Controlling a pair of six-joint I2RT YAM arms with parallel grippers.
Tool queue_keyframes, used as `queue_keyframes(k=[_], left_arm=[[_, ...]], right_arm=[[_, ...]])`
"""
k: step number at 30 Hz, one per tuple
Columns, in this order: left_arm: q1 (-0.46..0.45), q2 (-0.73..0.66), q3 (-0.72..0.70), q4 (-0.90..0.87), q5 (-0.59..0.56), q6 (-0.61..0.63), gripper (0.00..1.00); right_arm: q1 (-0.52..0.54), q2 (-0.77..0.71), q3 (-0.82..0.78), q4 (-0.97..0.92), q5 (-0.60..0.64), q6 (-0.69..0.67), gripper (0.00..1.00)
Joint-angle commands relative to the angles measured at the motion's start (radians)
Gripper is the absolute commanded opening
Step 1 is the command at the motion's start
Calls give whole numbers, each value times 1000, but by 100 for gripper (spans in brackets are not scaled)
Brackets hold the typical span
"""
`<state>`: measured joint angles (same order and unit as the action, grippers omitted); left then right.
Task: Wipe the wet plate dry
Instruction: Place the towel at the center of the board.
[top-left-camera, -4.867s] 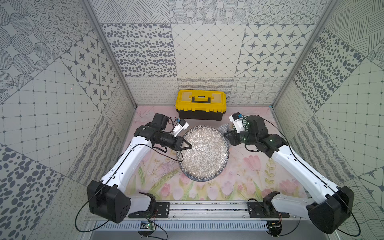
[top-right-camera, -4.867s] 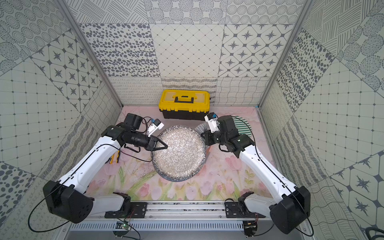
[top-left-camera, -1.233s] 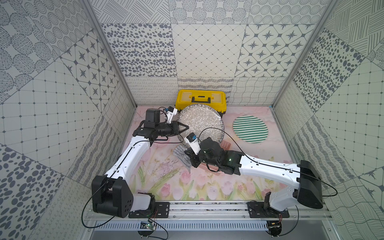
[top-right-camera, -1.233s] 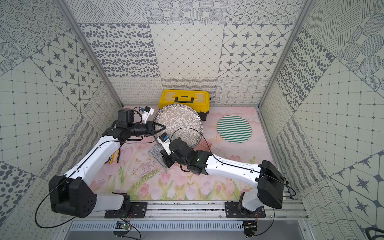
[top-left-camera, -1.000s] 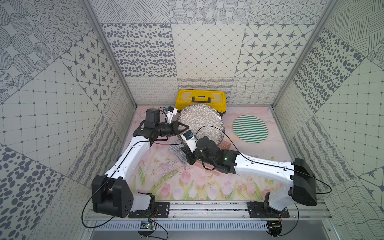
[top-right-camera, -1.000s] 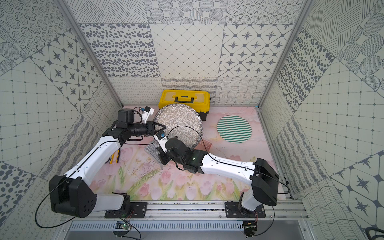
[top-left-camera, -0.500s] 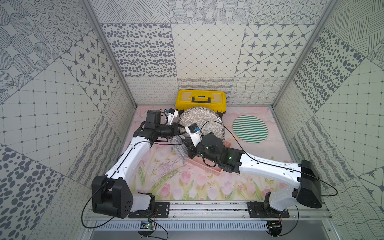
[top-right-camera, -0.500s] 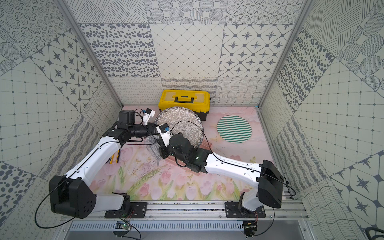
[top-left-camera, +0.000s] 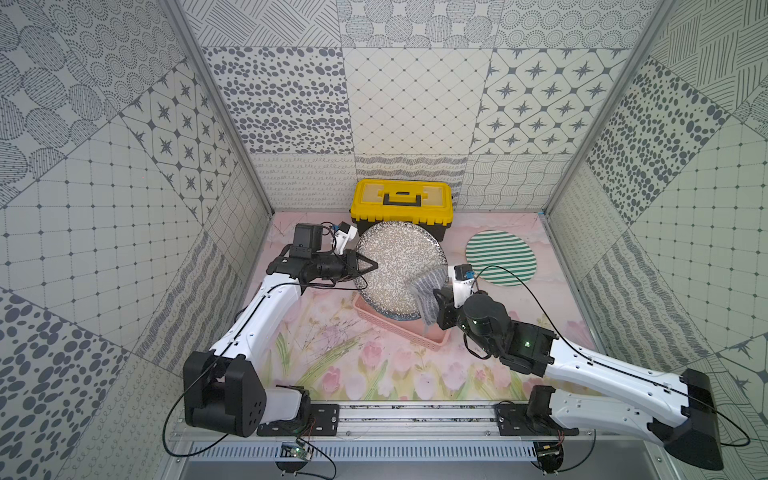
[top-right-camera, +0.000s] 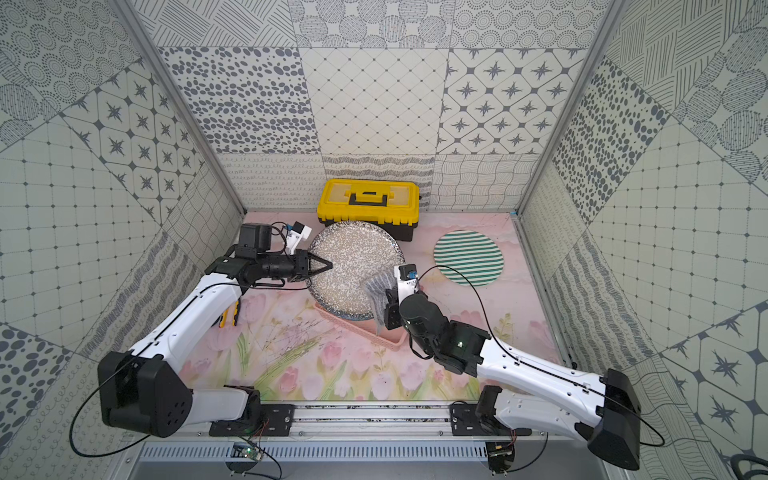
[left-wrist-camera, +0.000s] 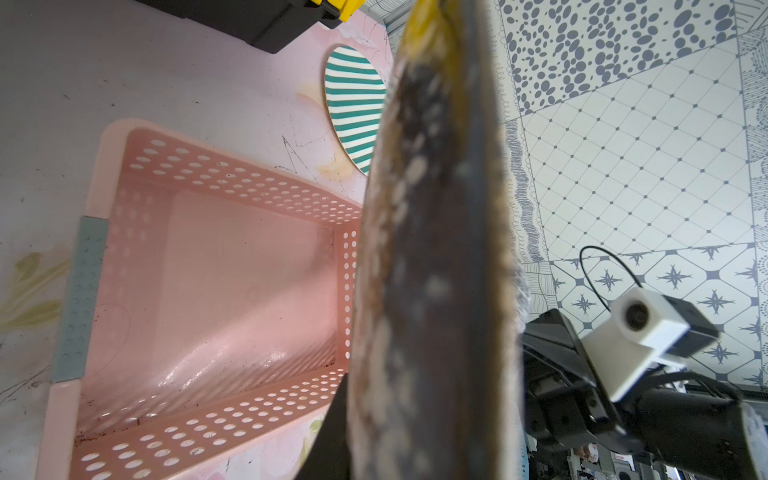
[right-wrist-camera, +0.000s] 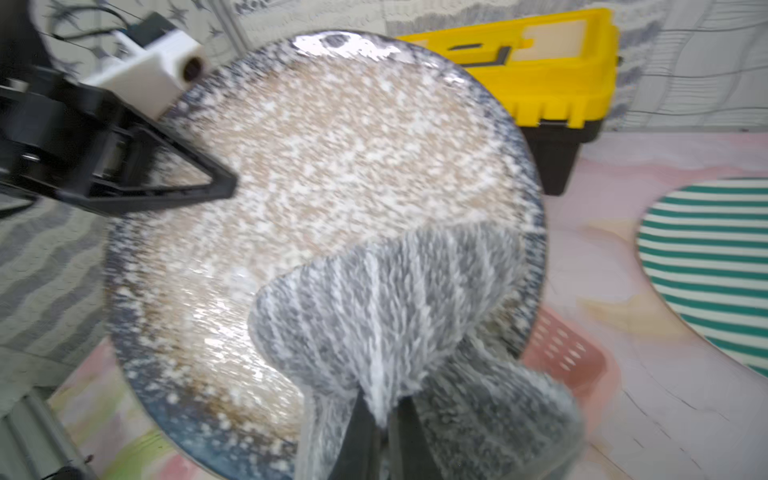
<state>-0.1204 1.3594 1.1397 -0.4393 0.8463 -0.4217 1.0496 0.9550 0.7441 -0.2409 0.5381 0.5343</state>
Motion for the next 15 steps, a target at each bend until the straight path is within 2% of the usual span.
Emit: queue_keyframes(k=[1, 5, 8, 13, 14, 15], left_arm=[[-1, -21, 25, 165, 211, 2, 0], [-1, -18, 25, 171, 216, -2, 0], [0, -17, 24, 170, 217, 1, 0], [0, -18, 23, 170, 219, 1, 0], [1, -18, 23, 169, 220, 3, 0], [0, -20, 23, 169, 221, 4, 0]], right_arm=[[-28, -134, -59, -233, 177, 249, 0], [-63, -199, -124, -405, 185, 464, 0], [-113, -174, -167, -487, 134, 597, 0], [-230, -52, -197, -467, 10, 645, 0], [-239, -18, -198, -450, 0, 635, 3], [-243, -1, -198, -439, -2, 625, 14]])
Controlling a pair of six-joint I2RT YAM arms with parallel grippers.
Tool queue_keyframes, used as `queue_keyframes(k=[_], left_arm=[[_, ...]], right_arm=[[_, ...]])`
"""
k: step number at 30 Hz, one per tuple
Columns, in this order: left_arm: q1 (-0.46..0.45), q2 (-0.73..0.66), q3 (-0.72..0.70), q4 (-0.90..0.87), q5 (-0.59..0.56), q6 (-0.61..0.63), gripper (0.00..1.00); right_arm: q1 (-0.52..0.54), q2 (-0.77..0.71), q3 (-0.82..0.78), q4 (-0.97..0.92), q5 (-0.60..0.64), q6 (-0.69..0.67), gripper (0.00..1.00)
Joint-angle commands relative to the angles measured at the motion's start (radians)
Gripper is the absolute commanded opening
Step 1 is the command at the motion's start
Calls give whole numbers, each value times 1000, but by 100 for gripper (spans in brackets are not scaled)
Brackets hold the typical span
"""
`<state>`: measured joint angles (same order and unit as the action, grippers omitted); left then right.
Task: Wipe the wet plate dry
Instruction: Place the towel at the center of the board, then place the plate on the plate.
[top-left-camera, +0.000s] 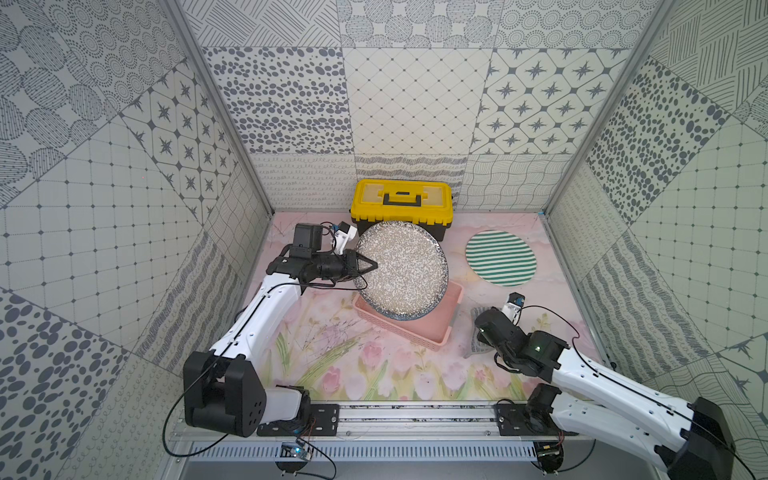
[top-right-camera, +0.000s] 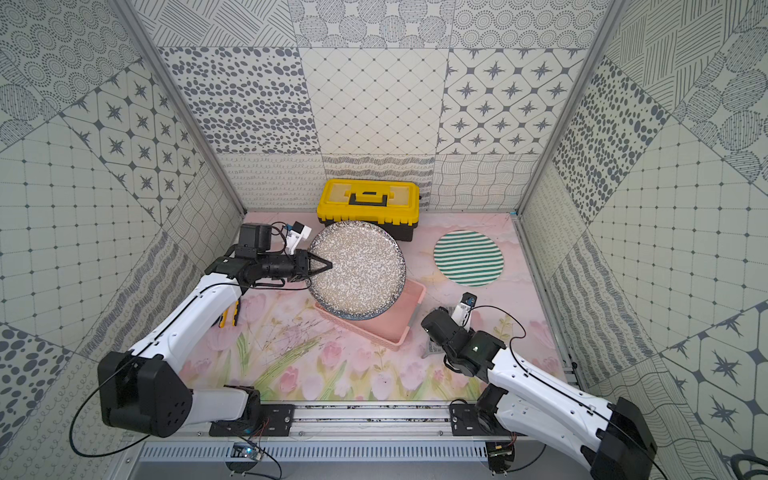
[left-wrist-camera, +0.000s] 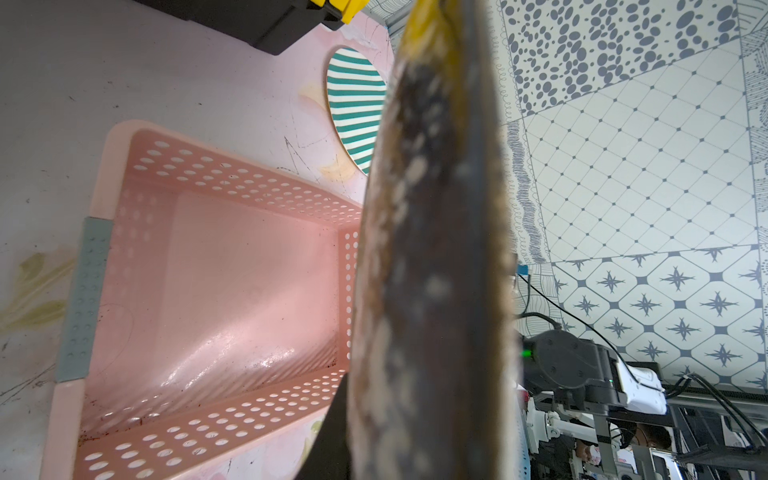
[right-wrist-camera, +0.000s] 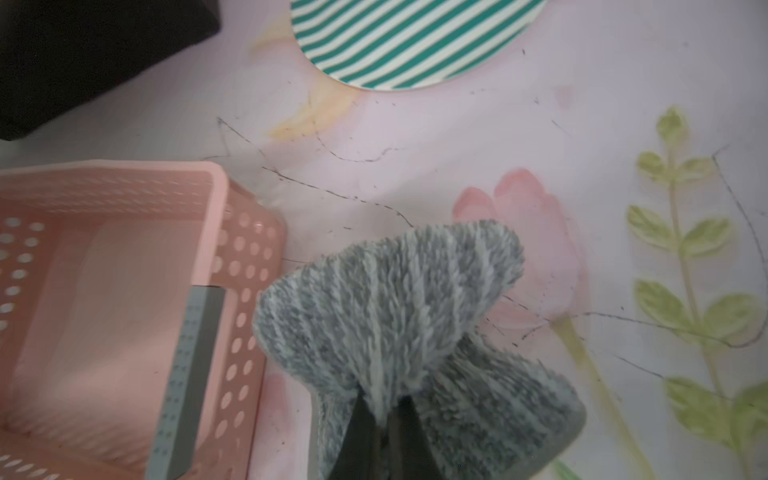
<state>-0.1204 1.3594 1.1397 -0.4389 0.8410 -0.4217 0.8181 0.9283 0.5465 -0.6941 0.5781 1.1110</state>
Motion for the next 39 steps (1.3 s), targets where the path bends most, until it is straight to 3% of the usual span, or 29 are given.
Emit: queue_keyframes(k=[1, 3, 4, 8, 11, 13, 17, 19, 24, 28, 39], left_arm=[[0, -19, 23, 168, 226, 5, 0], [0, -21, 22, 167, 226, 7, 0], [-1, -20, 22, 168, 225, 7, 0], [0, -21, 19, 168, 226, 11, 0], [0, -21, 22, 166, 237, 15, 0], [0, -21, 21, 165, 247, 18, 0], [-2, -24, 13, 165, 260, 27, 0], [-1, -25, 10, 165, 271, 29, 0], [-3, -29, 6, 164, 315, 30, 0], [-5, -33, 5, 166, 346, 25, 0], [-7, -40, 11, 171, 396, 11, 0]], right_arm=[[-15, 43, 0, 21, -43, 40, 31], [-25, 54, 11, 24, -50, 16, 61], [-33, 51, 21, 24, -52, -7, 68], [-67, -6, 79, 2, -49, -129, 85], [-155, -49, 142, -4, -132, -250, 89], [-224, -62, 199, 16, -228, -345, 90], [-346, -39, 305, 123, -603, -511, 89], [-389, -18, 344, 189, -783, -528, 86], [-462, 43, 350, 389, -1076, -471, 76], [-481, 114, 337, 506, -1171, -417, 74], [-465, 282, 314, 666, -1243, -400, 71]])
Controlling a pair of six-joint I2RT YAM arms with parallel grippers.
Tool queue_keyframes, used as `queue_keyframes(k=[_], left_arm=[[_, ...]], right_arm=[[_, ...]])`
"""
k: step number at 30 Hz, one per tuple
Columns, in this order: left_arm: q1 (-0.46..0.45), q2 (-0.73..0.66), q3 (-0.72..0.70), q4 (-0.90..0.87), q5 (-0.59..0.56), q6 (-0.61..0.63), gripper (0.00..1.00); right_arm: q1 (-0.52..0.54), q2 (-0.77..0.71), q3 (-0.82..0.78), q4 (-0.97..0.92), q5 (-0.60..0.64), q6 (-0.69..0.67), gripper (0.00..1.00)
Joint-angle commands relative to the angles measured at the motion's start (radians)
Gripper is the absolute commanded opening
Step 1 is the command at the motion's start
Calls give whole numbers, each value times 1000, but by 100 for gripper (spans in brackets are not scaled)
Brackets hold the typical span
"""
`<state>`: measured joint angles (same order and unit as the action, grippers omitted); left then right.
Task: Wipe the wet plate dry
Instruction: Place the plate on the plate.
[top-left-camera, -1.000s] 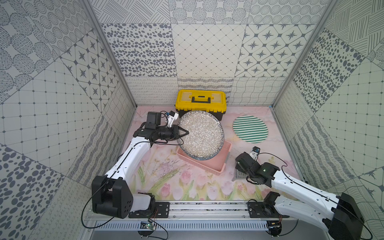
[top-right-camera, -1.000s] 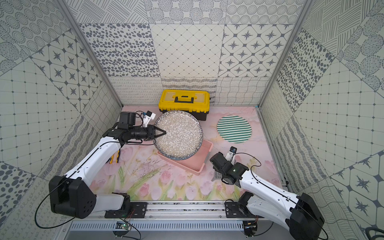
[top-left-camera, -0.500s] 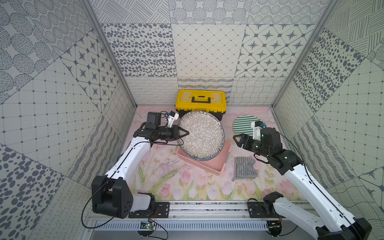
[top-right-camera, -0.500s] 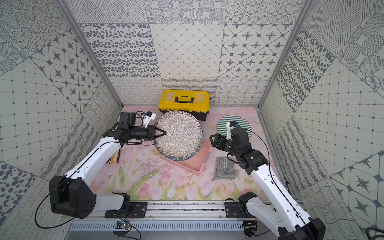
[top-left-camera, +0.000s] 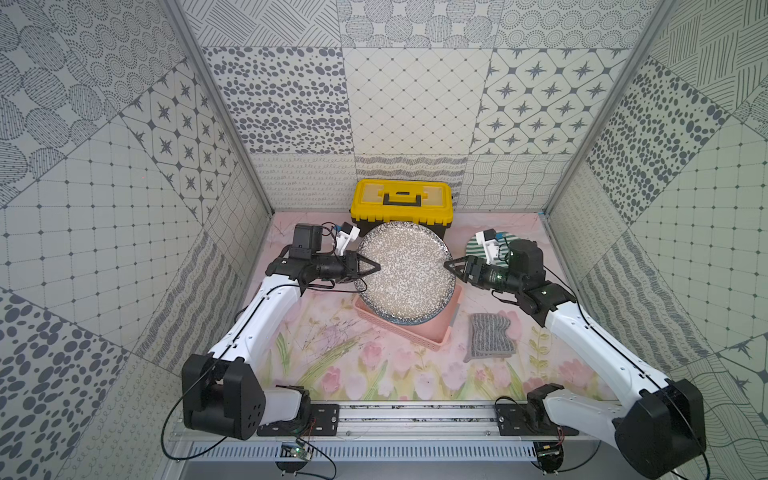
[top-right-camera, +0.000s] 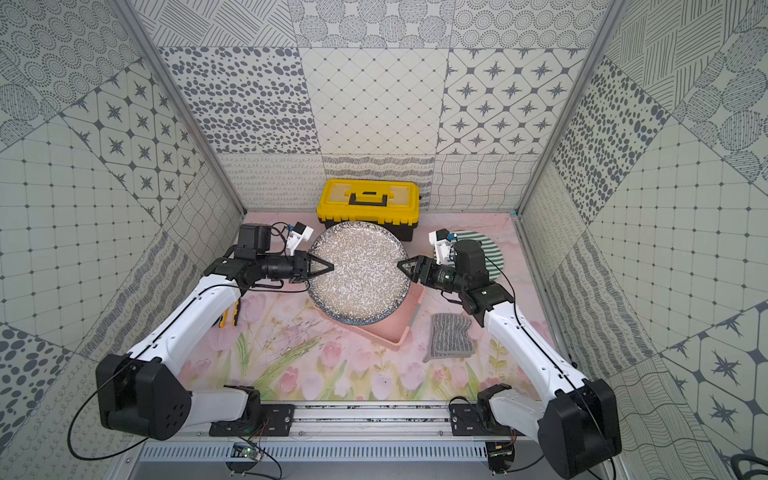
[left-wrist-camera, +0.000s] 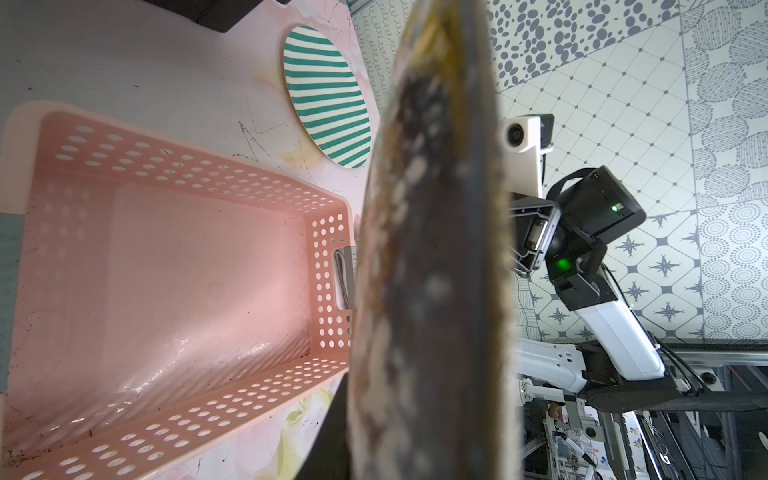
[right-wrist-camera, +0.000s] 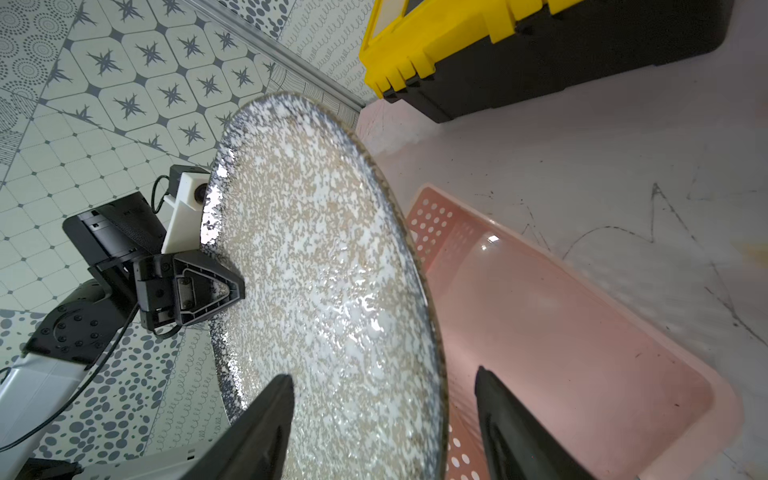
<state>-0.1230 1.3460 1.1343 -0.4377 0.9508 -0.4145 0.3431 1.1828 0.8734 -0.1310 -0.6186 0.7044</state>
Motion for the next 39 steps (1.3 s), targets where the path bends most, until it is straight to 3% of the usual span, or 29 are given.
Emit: queue_keyframes(k=[1, 7, 17, 27, 32, 35, 39], left_arm=[[-4, -27, 15, 169, 288, 2, 0], [-7, -23, 12, 176, 296, -3, 0], [-8, -18, 14, 154, 268, 19, 0], [-8, -16, 28, 134, 142, 29, 0], [-7, -14, 27, 141, 124, 20, 7], [-8, -14, 28, 141, 108, 20, 21], [-3, -19, 37, 132, 78, 30, 67]], right_arm=[[14, 37, -13, 115, -50, 7, 69], [59, 91, -17, 195, -89, 13, 59], [88, 66, -48, 260, -66, 13, 1], [82, -18, -56, 281, -13, 75, 0], [83, -30, -55, 311, -12, 113, 0], [79, -41, -60, 313, 9, 124, 0], [32, -64, -86, 339, 44, 179, 0]])
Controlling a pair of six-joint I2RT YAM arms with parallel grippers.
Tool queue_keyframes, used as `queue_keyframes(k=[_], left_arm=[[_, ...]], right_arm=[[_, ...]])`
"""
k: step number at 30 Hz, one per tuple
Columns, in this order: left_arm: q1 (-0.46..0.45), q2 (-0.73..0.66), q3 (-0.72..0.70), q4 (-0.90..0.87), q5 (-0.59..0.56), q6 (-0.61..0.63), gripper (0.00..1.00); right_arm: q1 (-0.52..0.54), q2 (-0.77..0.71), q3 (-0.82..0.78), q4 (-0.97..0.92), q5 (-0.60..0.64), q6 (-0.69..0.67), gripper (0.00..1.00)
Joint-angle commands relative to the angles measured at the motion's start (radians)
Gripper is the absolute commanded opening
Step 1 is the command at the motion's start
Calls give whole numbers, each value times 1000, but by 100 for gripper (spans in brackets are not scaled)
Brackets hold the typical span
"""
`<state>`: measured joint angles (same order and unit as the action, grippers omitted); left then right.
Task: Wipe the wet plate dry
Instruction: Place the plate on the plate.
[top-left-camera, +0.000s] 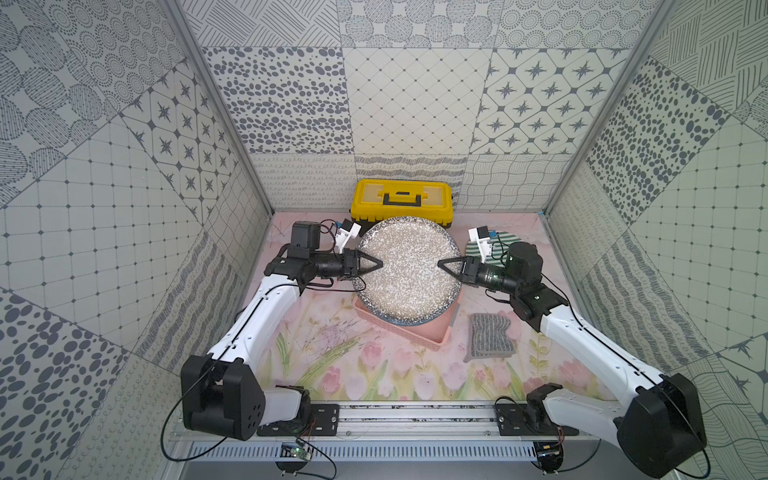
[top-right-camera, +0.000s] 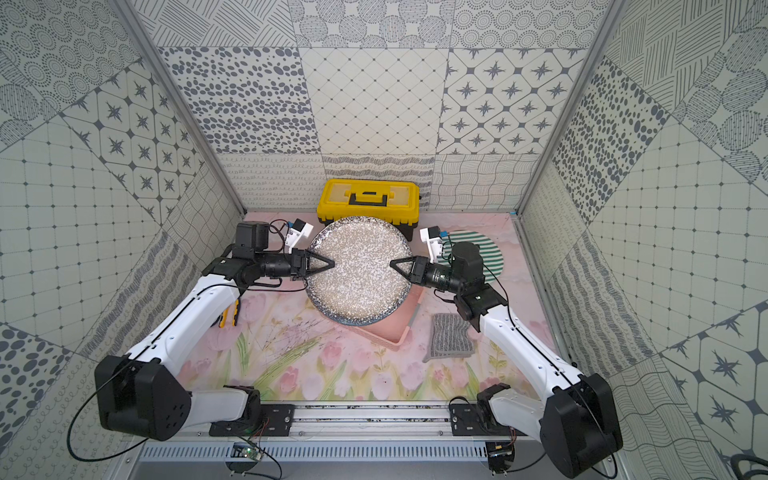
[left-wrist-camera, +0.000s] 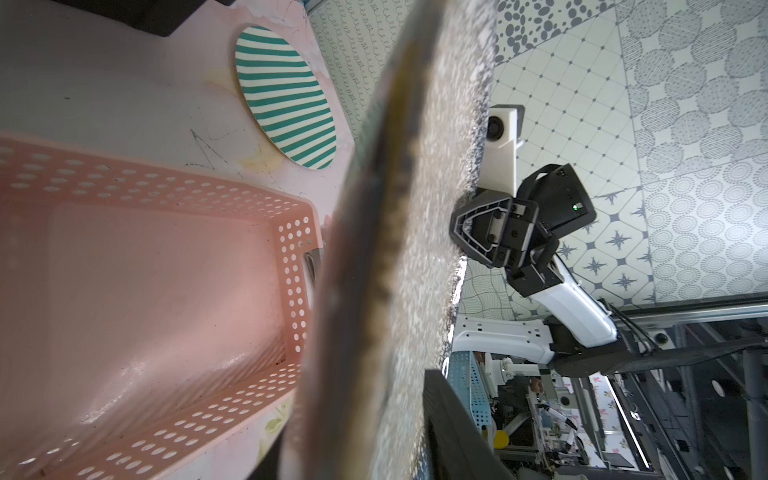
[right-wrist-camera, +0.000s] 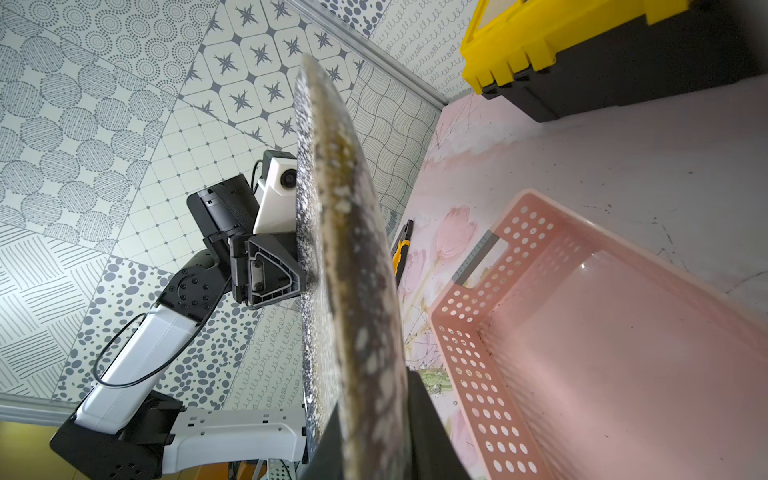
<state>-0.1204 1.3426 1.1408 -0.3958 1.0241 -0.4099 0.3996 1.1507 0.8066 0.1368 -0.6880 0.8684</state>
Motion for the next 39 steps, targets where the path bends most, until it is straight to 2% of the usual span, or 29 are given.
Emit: queue_keyframes(k=[1, 4, 5, 12, 15, 21, 27, 33, 39], left_arm=[[-4, -15, 33, 85, -5, 32, 75], [2, -17, 40, 70, -41, 46, 96], [5, -17, 40, 68, -52, 47, 99], [17, -30, 49, 34, -162, 88, 100], [23, -35, 49, 21, -218, 110, 100], [27, -42, 49, 0, -225, 145, 100], [26, -46, 61, -93, -272, 259, 100], [28, -49, 10, -125, -341, 367, 100], [28, -16, -61, -58, -404, 422, 100]], right_arm=[[-33, -37, -28, 84, 114, 28, 0], [-93, -60, -52, 118, 122, 88, 0], [-109, -64, -54, 117, 125, 101, 0], [-269, -129, -103, 105, 196, 208, 0], [-353, -127, -123, 144, 170, 268, 0], [-476, -120, -156, 184, 144, 333, 0], [-610, -121, -178, 203, 142, 368, 0], [-691, -91, -189, 221, 178, 365, 0], [-702, 67, -153, 333, 178, 349, 0]])
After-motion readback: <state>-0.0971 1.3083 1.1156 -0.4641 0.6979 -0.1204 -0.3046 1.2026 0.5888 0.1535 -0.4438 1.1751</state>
